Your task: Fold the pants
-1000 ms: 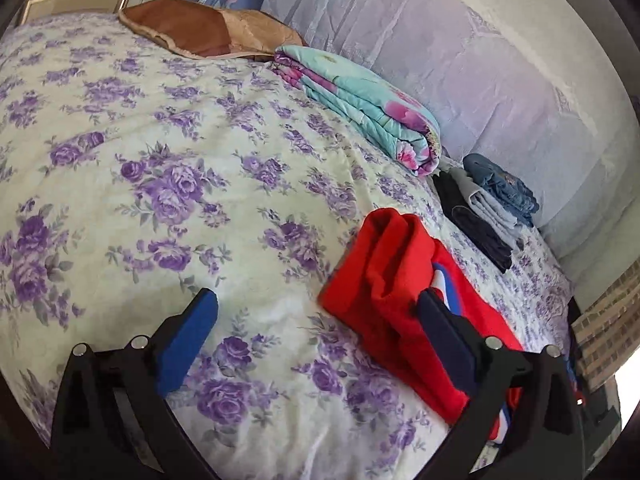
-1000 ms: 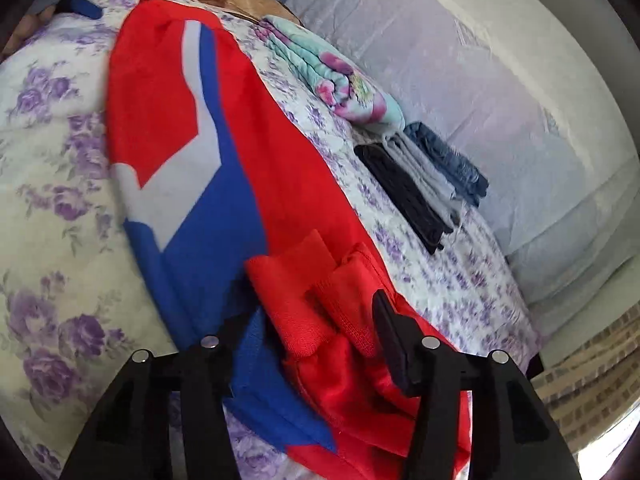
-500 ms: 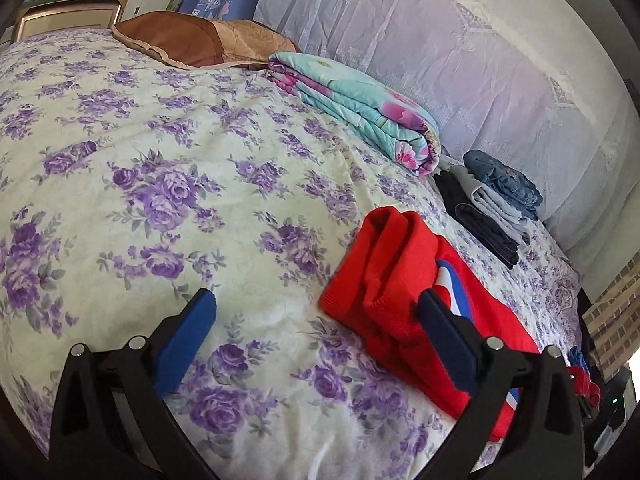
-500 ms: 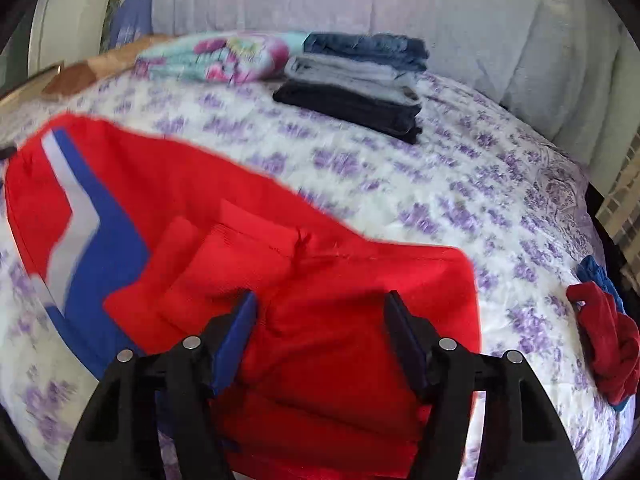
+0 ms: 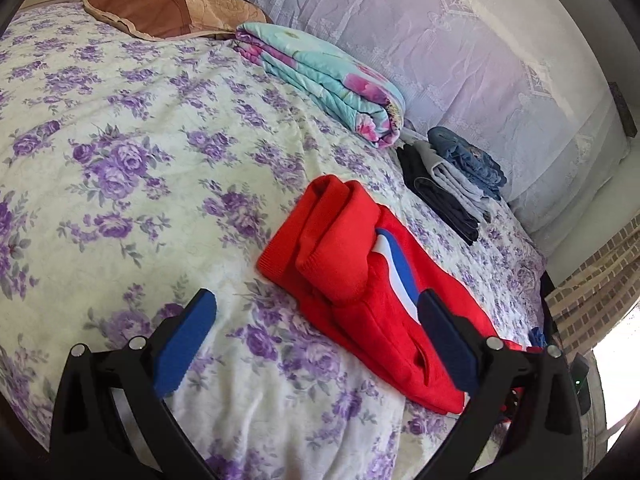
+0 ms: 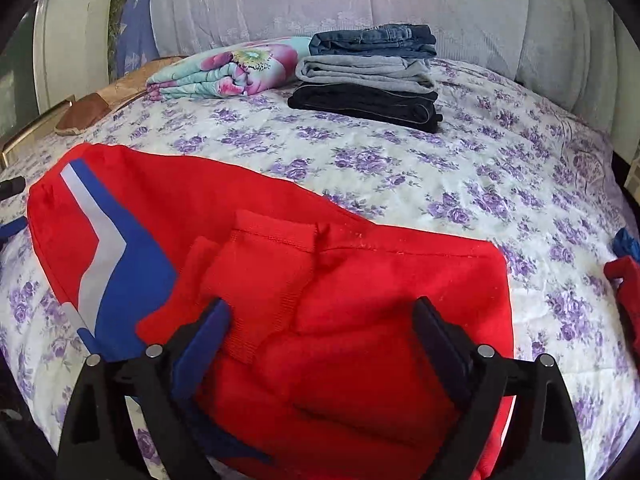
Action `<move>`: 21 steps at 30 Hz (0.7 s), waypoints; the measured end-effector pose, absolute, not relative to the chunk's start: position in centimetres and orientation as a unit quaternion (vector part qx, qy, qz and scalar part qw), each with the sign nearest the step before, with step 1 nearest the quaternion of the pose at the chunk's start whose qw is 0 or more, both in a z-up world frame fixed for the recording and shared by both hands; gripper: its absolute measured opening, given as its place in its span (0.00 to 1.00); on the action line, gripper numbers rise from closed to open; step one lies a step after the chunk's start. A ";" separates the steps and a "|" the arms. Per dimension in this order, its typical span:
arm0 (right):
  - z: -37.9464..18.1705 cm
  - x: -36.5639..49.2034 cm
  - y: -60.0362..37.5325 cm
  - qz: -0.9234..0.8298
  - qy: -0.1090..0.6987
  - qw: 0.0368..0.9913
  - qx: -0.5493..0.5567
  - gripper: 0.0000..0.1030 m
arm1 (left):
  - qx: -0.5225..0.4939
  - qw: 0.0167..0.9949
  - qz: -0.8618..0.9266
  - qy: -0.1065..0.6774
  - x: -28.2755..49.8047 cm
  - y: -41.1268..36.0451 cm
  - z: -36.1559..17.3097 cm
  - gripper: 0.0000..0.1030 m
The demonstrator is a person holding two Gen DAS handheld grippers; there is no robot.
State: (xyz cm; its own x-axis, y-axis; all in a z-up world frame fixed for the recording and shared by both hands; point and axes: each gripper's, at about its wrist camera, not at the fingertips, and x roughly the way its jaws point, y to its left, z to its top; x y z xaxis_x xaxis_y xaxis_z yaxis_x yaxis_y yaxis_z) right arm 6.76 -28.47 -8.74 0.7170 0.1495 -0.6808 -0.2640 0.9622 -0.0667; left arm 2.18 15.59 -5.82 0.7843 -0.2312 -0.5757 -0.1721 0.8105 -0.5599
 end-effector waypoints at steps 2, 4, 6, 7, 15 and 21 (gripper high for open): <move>-8.6 6.6 -28.8 0.113 0.356 0.925 -0.071 0.94 | -0.313 0.889 -0.021 0.334 2.7 15.2 -6.0 0.95; -8.7 6.5 -28.6 0.109 0.357 0.925 -0.074 0.96 | -0.313 0.886 -0.024 0.341 3.3 14.8 -6.1 0.95; -8.7 6.7 -28.8 0.110 0.358 0.924 -0.073 0.96 | -0.318 0.882 -0.036 0.345 4.0 14.4 -6.1 0.95; -8.7 6.8 -28.9 0.111 0.359 0.924 -0.071 0.96 | -0.323 0.878 -0.043 0.351 4.7 14.3 -6.2 0.95; -8.7 7.0 -29.2 0.117 0.360 0.923 -0.062 0.96 | -0.369 0.857 -0.034 0.357 6.5 14.6 -7.3 0.75; -8.6 7.0 -29.3 0.119 0.360 0.923 -0.056 0.96 | -0.430 0.833 -0.041 0.345 5.3 16.5 -7.9 0.52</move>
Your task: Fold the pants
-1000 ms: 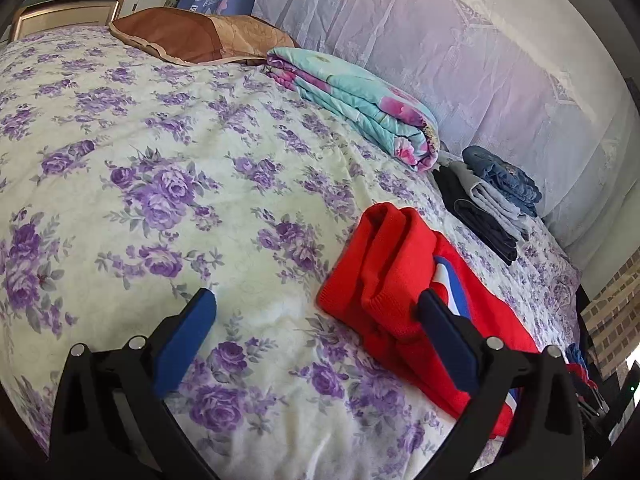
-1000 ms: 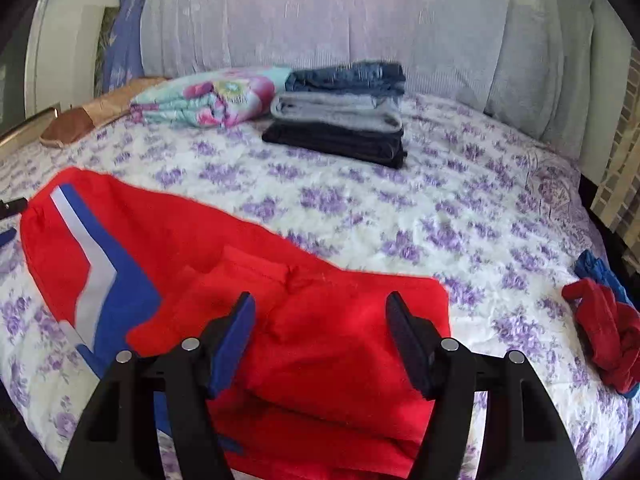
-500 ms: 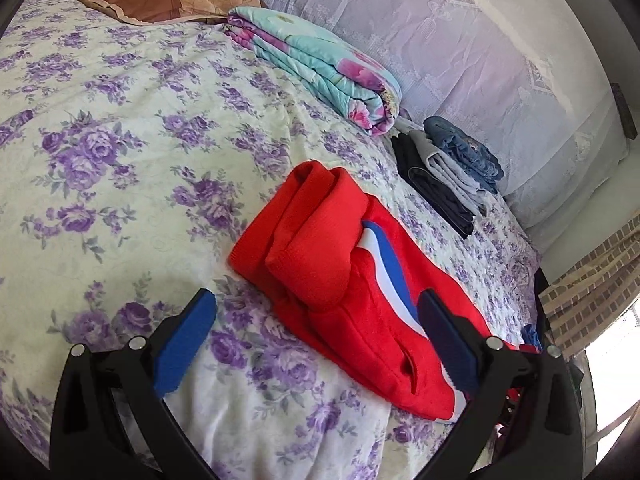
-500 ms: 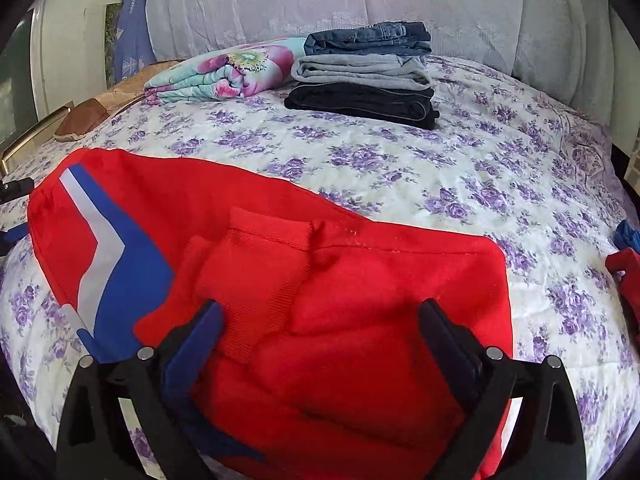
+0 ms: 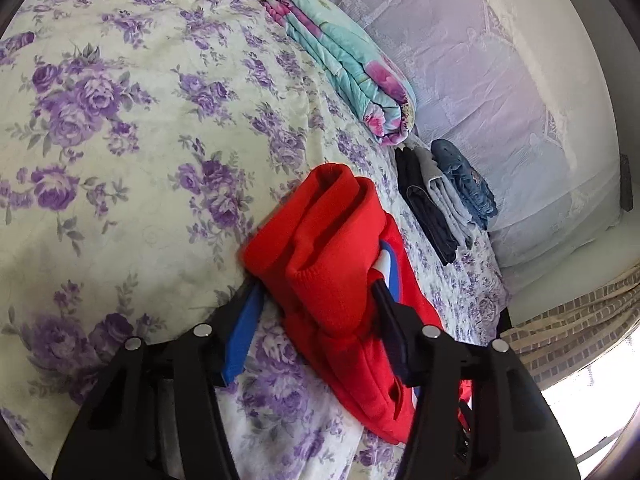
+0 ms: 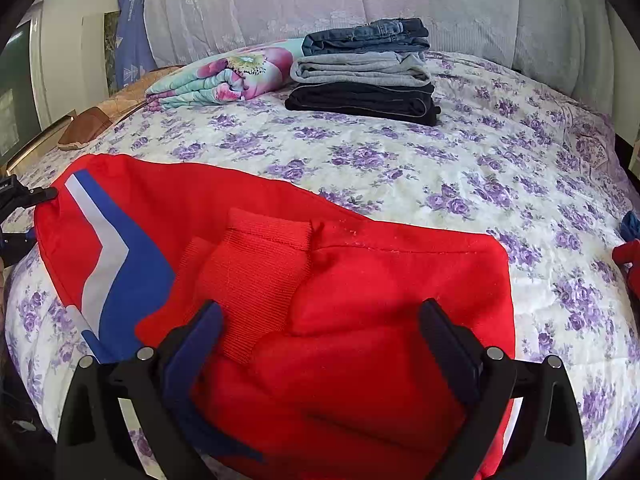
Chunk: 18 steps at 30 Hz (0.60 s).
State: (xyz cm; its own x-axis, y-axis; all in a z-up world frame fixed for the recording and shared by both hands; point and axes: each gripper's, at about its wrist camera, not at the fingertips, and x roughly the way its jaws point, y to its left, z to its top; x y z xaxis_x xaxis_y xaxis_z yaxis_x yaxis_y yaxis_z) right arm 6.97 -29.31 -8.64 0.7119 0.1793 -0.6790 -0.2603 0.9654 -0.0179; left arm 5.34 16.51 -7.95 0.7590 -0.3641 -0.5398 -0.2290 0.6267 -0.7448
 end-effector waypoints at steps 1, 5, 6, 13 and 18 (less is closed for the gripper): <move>-8.6 7.0 -29.3 0.119 0.360 0.924 -0.056 0.96 | -0.434 0.833 -0.041 0.342 5.2 16.6 -7.9 0.52; -8.6 7.0 -29.3 0.119 0.360 0.923 -0.056 0.96 | -0.440 0.828 -0.039 0.345 5.0 16.8 -7.9 0.61; -8.6 7.0 -29.3 0.119 0.360 0.924 -0.056 0.96 | -0.442 0.829 -0.038 0.340 4.8 16.9 -7.9 0.63; -8.6 7.0 -29.5 0.120 0.360 0.923 -0.055 0.96 | -0.373 0.859 -0.018 0.351 5.4 14.8 -7.9 0.63; -8.2 6.8 -29.6 0.124 0.353 0.926 -0.048 0.96 | -0.436 0.833 -0.056 0.336 5.2 16.4 -8.7 0.31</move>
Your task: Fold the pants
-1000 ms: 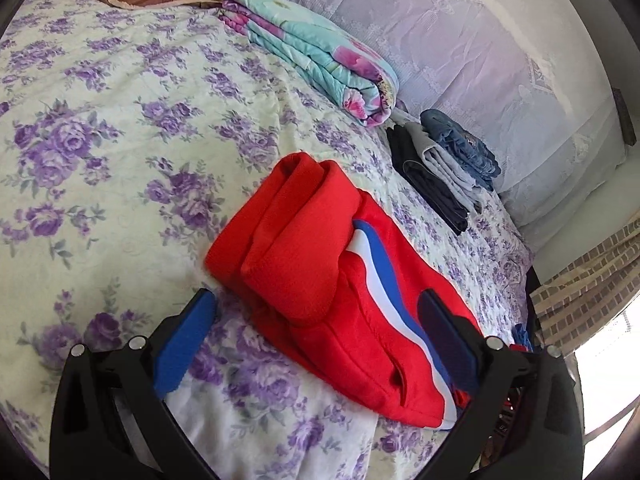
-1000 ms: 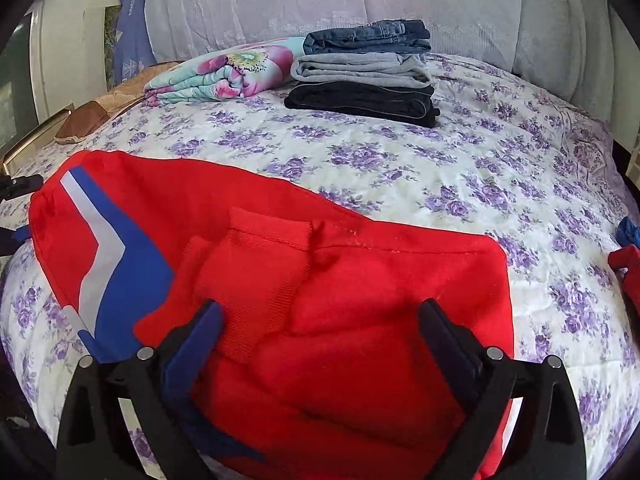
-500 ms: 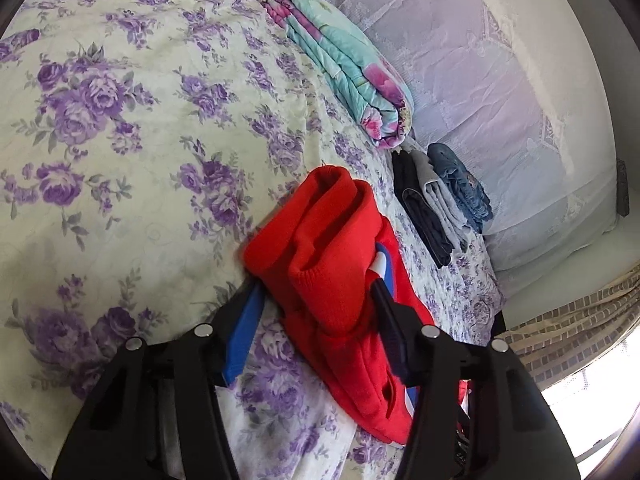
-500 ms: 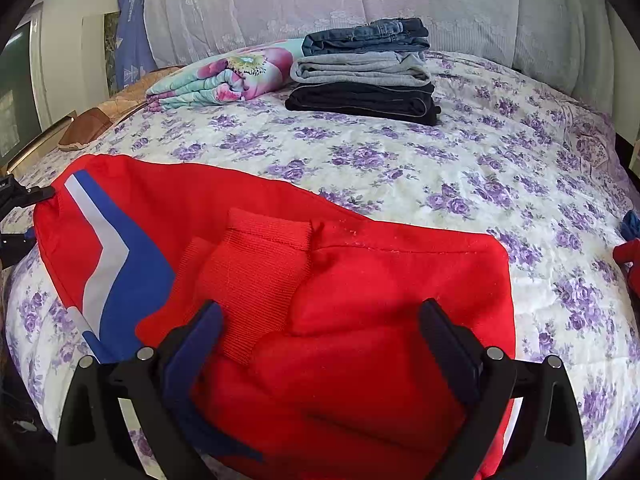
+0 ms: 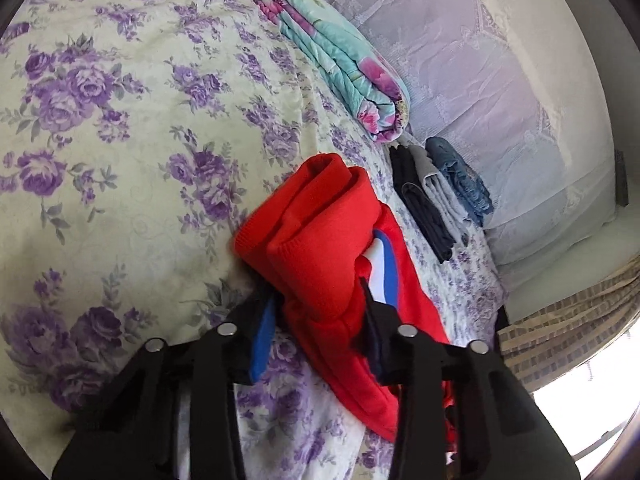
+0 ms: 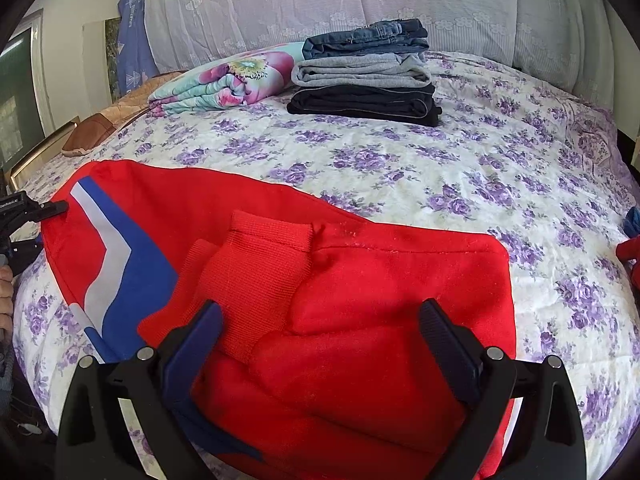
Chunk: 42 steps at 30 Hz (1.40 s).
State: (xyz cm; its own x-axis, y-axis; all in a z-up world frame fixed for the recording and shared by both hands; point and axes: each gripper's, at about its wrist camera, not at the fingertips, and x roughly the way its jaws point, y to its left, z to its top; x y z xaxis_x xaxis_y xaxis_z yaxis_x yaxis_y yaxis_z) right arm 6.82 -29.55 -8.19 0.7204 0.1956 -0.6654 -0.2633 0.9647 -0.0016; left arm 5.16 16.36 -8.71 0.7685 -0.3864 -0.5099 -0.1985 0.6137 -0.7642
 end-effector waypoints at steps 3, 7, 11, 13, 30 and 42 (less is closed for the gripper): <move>-5.7 4.9 -29.5 0.107 0.285 0.951 -0.049 0.96 | -0.422 0.843 -0.054 0.329 4.8 15.9 -7.5 0.29; -4.1 4.4 -26.6 0.075 0.254 0.956 -0.126 0.96 | -0.382 0.869 -0.059 0.309 4.2 14.3 -4.6 0.28; -8.7 8.2 -24.5 0.065 0.345 0.918 -0.186 0.96 | -0.339 0.892 -0.064 0.291 3.4 12.6 -2.0 0.28; -7.8 8.3 -24.8 0.074 0.347 0.921 -0.163 0.96 | -0.316 0.902 -0.069 0.285 3.2 11.5 -0.8 0.28; -8.8 3.6 -45.7 -0.009 0.273 0.931 0.240 0.96 | -0.037 0.930 -0.247 0.269 4.3 -13.7 4.5 0.21; -10.5 3.6 -48.5 0.020 0.242 0.910 0.336 0.96 | 0.129 0.895 -0.302 0.303 1.3 -26.3 -2.7 0.30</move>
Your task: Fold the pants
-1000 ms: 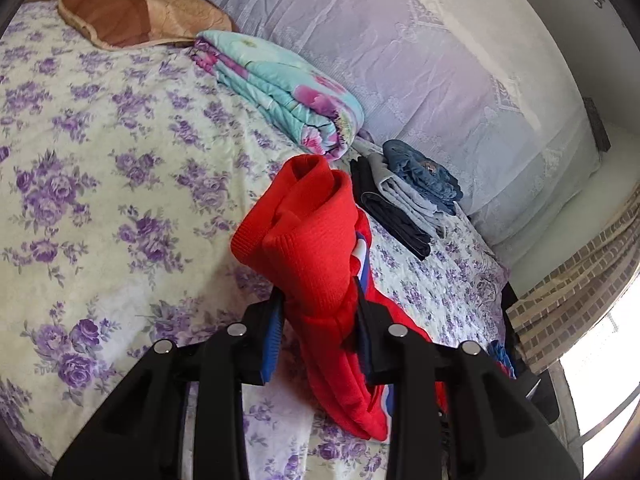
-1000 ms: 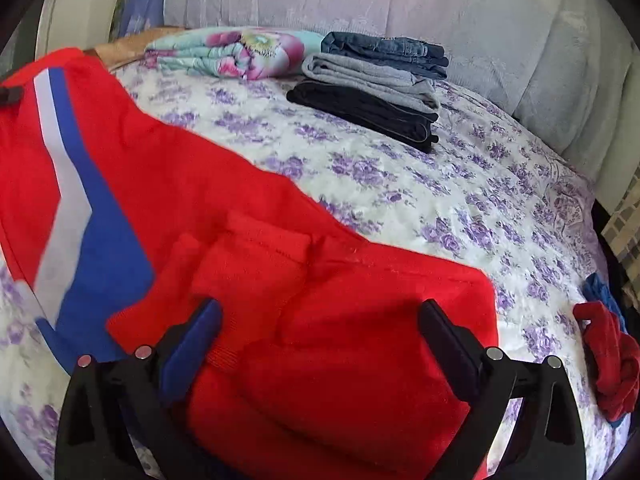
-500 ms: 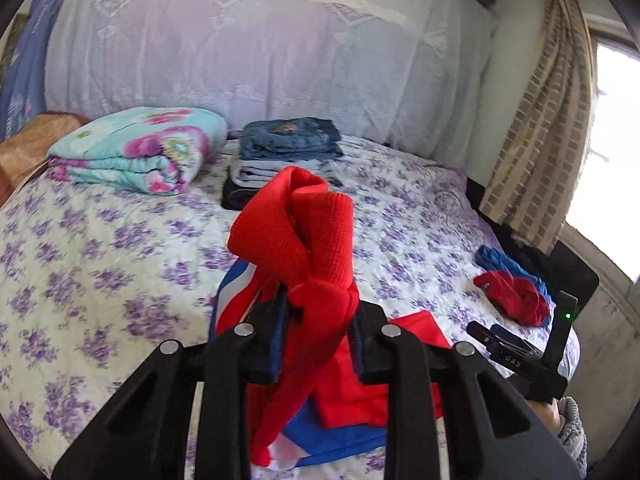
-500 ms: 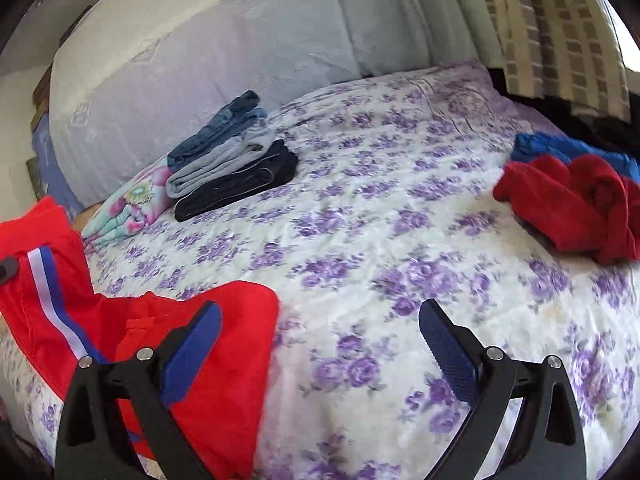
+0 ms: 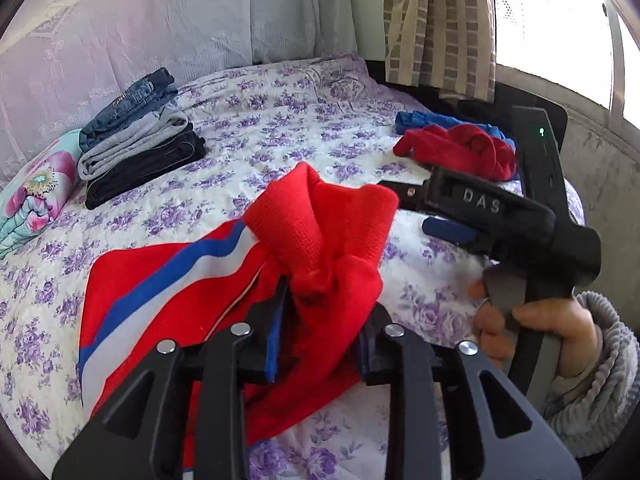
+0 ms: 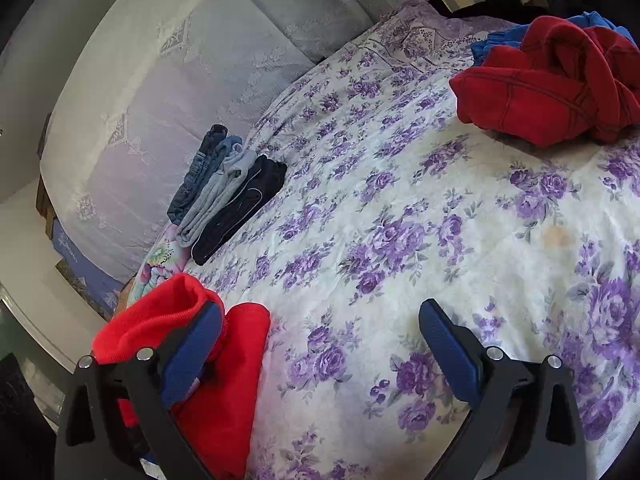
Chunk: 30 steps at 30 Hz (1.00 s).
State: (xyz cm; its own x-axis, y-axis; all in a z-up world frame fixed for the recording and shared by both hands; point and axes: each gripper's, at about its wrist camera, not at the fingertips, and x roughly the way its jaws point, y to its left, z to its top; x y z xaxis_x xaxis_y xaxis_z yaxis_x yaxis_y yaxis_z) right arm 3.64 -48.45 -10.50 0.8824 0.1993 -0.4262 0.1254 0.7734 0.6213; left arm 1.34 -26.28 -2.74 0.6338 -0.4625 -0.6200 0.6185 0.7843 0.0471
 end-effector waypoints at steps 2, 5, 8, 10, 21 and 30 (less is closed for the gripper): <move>-10.4 3.3 -48.8 0.020 0.242 0.910 0.336 0.96 | 0.129 0.890 -0.316 0.302 0.6 -25.8 -2.8 0.62; -10.4 3.4 -48.8 0.021 0.241 0.910 0.337 0.96 | 0.120 0.908 -0.315 0.250 -1.3 -24.2 -1.5 0.89; -10.4 3.3 -48.7 0.022 0.240 0.910 0.337 0.96 | 0.108 0.915 -0.312 0.232 -1.8 -22.9 -0.3 0.89; -10.4 3.2 -48.8 0.024 0.236 0.911 0.339 0.96 | 0.087 0.922 -0.294 0.235 -1.1 -21.6 0.2 0.89; -8.4 4.5 -42.7 0.055 0.321 0.931 0.168 0.96 | 0.020 0.911 -0.257 0.323 3.4 -16.3 -2.4 0.89; -7.1 8.6 -42.3 0.023 0.318 0.940 0.124 0.96 | 0.035 0.904 -0.250 0.346 4.0 -17.1 -5.6 0.90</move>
State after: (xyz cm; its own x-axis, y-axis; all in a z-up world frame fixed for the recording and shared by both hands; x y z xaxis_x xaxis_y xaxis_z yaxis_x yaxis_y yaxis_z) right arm 8.56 -42.30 -7.08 0.7962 0.1216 -0.5926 0.0358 0.9684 0.2468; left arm 3.96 -17.09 -5.60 0.6358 -0.4273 -0.6428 0.4752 0.8730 -0.1103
